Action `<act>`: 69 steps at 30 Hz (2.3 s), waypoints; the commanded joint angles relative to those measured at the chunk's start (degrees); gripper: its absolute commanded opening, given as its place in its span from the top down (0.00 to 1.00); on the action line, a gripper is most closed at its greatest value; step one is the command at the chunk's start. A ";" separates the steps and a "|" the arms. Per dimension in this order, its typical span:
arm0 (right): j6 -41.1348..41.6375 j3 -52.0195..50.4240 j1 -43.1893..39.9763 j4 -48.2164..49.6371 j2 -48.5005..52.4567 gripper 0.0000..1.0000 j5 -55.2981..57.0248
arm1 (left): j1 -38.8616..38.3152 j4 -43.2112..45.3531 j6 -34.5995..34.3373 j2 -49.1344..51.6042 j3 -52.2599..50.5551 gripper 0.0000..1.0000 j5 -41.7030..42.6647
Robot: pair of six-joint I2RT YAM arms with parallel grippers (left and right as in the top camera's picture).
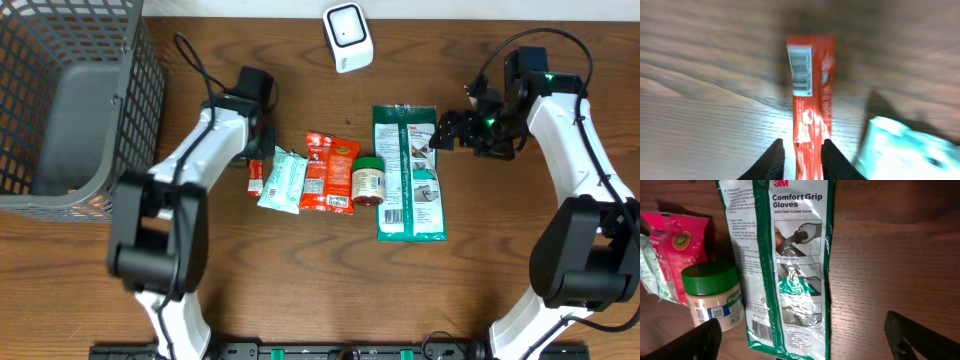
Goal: Scan the item barcode
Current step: 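Open the left gripper and withdraw it toward the basket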
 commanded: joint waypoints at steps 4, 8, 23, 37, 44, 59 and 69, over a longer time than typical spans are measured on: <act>-0.87 0.70 0.04 0.07 0.15 0.01 0.11 | 0.44 0.15 0.52 -5.01 1.44 0.81 -5.42; -0.87 0.70 0.04 0.07 0.15 0.01 0.11 | 0.46 0.39 0.55 -2.95 -0.11 0.89 -5.42; -0.87 0.70 0.04 0.09 0.15 0.01 0.11 | 2.32 4.70 0.57 4.37 -0.87 0.91 -3.54; -0.87 0.70 0.04 0.07 0.15 0.01 0.11 | 2.49 9.33 0.52 4.37 -3.21 0.92 -3.91; -0.87 0.70 0.04 0.07 0.15 0.01 0.11 | 2.49 10.16 -0.55 4.42 -4.81 0.92 -3.69; -0.87 0.70 0.04 0.07 0.15 0.01 0.11 | 2.49 13.22 3.10 4.20 -6.88 0.92 8.68; -0.87 0.70 0.04 0.07 0.15 0.01 0.11 | 3.52 9.22 3.65 -8.24 -0.79 0.83 -2.69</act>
